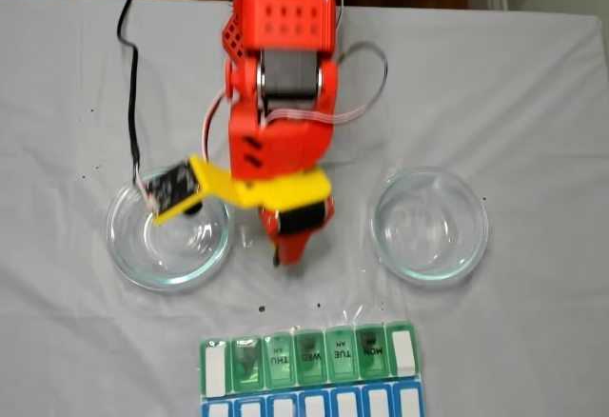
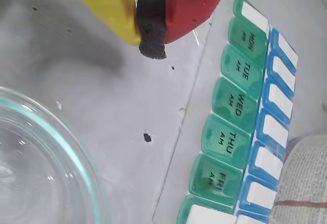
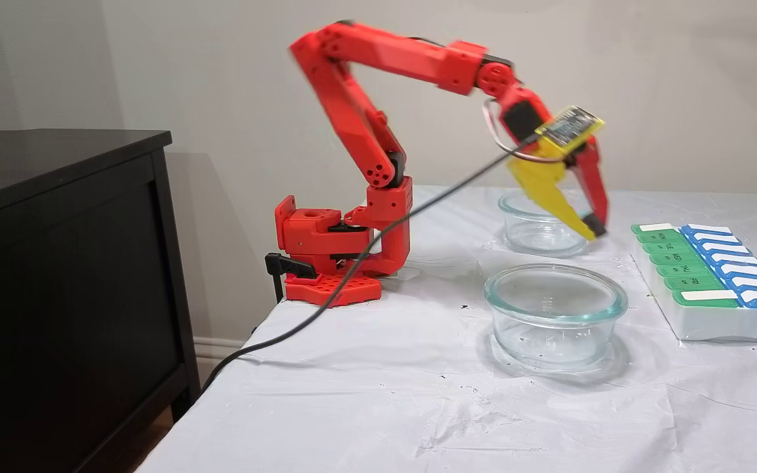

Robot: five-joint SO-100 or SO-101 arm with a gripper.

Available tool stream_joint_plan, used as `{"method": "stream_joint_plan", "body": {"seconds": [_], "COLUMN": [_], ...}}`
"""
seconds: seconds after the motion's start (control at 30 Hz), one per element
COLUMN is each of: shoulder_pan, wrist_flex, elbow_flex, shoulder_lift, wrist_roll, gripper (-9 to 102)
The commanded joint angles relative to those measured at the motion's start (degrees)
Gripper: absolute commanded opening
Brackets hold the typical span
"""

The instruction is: Sort medicines into box.

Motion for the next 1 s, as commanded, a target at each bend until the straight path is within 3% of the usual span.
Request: {"method": "stream_joint_plan", "body": {"seconds": [0.0,0.1,0.33,0.97], "shoulder_pan": [-1.32,-2.72,-3.43,-2.81], "wrist_flex": [7.29,14.24,24.17,22.15], "elbow_flex": [5.01,13.89,19.69,24.79], "shoulder_lift": [14.85,28.83,28.83,28.83], "wrist_roll": [-3.52,-4.13,-0.53,2.90], "gripper": [0,0,0,0]}}
